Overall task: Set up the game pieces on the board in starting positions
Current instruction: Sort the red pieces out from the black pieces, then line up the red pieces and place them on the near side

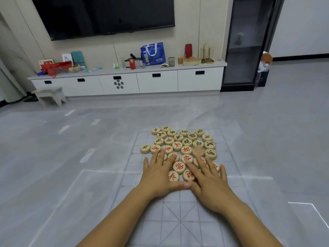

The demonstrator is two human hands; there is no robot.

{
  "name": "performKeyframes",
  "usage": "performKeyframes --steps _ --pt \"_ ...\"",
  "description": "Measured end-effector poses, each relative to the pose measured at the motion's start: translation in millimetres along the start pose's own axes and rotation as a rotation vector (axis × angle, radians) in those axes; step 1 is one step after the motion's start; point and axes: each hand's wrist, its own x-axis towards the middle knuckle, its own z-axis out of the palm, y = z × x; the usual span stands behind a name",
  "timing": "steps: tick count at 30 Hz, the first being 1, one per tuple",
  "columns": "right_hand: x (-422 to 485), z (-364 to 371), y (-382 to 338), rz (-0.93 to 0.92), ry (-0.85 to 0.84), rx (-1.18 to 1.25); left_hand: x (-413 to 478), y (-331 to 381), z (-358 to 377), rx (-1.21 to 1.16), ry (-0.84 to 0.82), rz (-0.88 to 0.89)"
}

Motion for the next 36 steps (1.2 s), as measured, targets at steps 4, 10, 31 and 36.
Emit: performKeyframes --steps 4,10,31,36 --pt "2.7 -9.5 7.0 0.05 0.065 0.102 2.6 -1.2 -8.8 -0.169 -0.005 0.028" --pt "-4.7 -32.1 32.5 0.272 0.289 0.32 -46.8 -28.9 -26.6 -0.354 0.12 -0.112" --pt "-5.5 -21.8 4.5 0.128 0.363 0.199 15.0 37.6 -15.0 0.187 0.211 0.043" --pt "-7.2 -23.3 0.9 0.088 0.364 0.193 18.3 40.3 -19.3 0.155 0.155 0.007"
